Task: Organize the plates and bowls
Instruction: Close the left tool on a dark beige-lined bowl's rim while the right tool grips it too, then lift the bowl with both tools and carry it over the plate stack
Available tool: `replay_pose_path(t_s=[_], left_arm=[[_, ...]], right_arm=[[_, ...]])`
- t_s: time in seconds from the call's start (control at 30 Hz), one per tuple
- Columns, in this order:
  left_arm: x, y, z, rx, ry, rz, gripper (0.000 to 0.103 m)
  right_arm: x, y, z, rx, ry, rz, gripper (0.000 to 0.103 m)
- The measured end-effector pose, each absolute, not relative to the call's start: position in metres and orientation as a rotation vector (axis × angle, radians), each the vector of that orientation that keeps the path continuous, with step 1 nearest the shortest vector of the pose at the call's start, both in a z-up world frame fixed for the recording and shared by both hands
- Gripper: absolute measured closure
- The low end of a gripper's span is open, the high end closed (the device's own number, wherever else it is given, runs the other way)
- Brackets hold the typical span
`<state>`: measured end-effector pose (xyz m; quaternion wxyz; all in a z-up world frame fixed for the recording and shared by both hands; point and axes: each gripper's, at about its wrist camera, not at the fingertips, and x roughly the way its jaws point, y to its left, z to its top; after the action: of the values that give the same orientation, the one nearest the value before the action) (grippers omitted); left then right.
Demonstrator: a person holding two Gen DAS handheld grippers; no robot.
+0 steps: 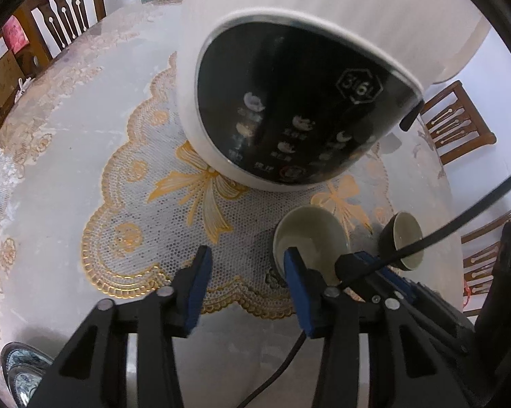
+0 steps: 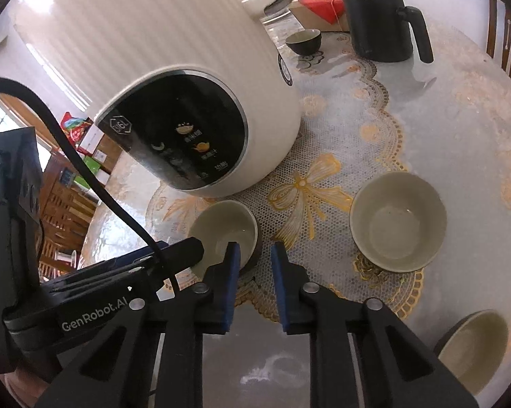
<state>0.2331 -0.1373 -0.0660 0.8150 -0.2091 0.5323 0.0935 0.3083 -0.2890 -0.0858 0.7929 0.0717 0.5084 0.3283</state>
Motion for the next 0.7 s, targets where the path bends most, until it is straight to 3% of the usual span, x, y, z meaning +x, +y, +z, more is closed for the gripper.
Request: replay_pose_path(t_s=[0.17, 0.3, 0.7], left_arm=[[0.238, -0.141, -0.067, -0.454, 1.142, 0.157, 0.086], [0.24, -0.143, -0.069, -0.468, 1.153, 0.133, 0.093], [0.231, -0.152, -0.061, -0.466, 1.151, 0.114, 0.094]], right_arm=[[0.309, -0.284, -0.087, 0.163, 1.107, 0.723, 0.086], [0.307, -0.282, -0.086, 0.154, 1.104, 0.722, 0.088], [0.296, -0.286, -0.078, 0.178, 1.096, 0.716, 0.089]])
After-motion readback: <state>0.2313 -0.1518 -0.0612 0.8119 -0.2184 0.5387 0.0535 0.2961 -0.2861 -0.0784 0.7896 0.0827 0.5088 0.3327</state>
